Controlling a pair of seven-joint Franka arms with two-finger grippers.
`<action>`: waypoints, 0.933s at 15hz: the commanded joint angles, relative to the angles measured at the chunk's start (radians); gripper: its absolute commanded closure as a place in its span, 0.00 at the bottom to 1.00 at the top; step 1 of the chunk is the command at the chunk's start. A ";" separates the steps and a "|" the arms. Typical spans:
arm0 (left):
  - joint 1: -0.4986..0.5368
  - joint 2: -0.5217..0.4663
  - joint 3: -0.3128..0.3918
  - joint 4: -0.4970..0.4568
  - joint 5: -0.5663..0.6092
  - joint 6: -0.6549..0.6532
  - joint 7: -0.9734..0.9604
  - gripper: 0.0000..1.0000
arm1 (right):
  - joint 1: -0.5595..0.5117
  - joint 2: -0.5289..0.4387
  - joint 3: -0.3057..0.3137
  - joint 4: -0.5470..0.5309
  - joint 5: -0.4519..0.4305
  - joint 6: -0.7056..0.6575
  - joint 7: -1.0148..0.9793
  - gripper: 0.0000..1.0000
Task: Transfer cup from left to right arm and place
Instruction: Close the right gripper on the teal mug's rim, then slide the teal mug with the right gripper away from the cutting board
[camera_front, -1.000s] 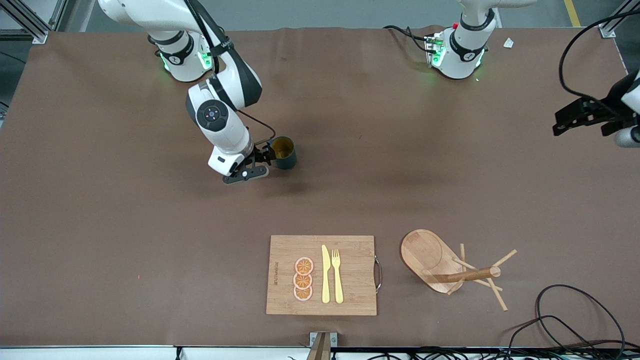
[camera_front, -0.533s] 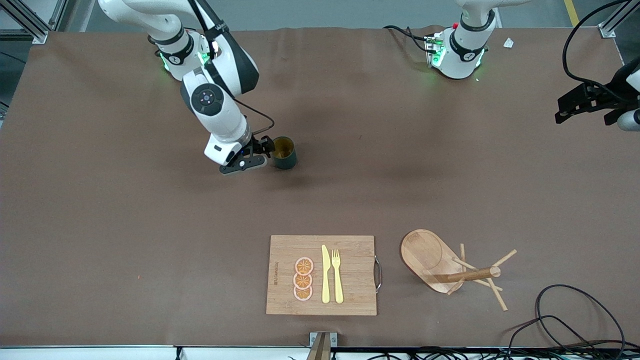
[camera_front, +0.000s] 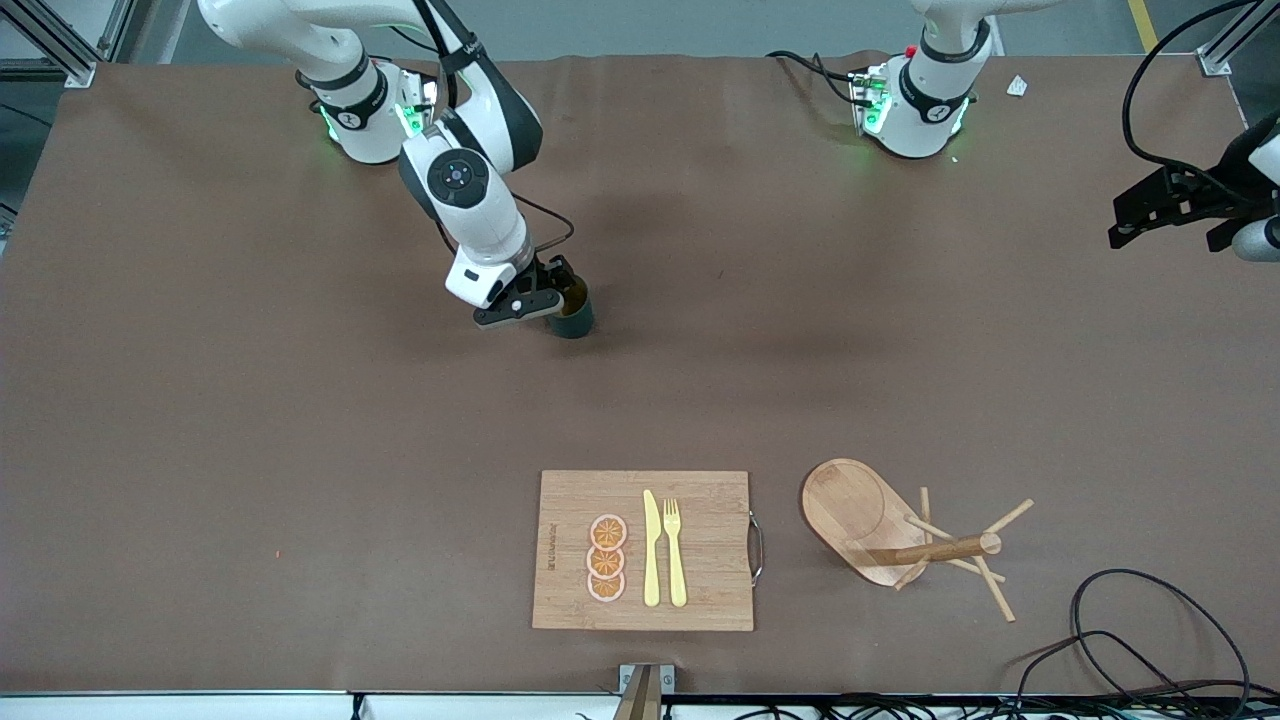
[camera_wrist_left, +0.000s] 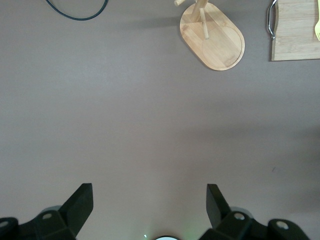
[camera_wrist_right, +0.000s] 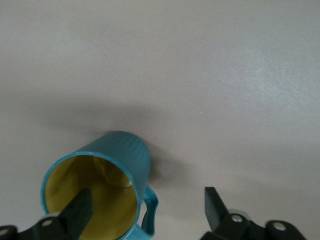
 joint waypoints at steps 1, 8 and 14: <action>0.005 -0.018 -0.004 -0.016 0.012 0.012 0.009 0.00 | 0.000 0.032 -0.004 -0.015 0.008 0.056 0.000 0.22; 0.005 -0.018 -0.003 -0.016 0.012 0.012 0.013 0.00 | -0.023 0.055 -0.005 -0.009 0.008 0.066 -0.009 0.99; 0.006 -0.017 -0.003 -0.016 0.014 0.019 0.013 0.00 | -0.138 -0.036 -0.011 0.004 0.003 -0.018 -0.189 1.00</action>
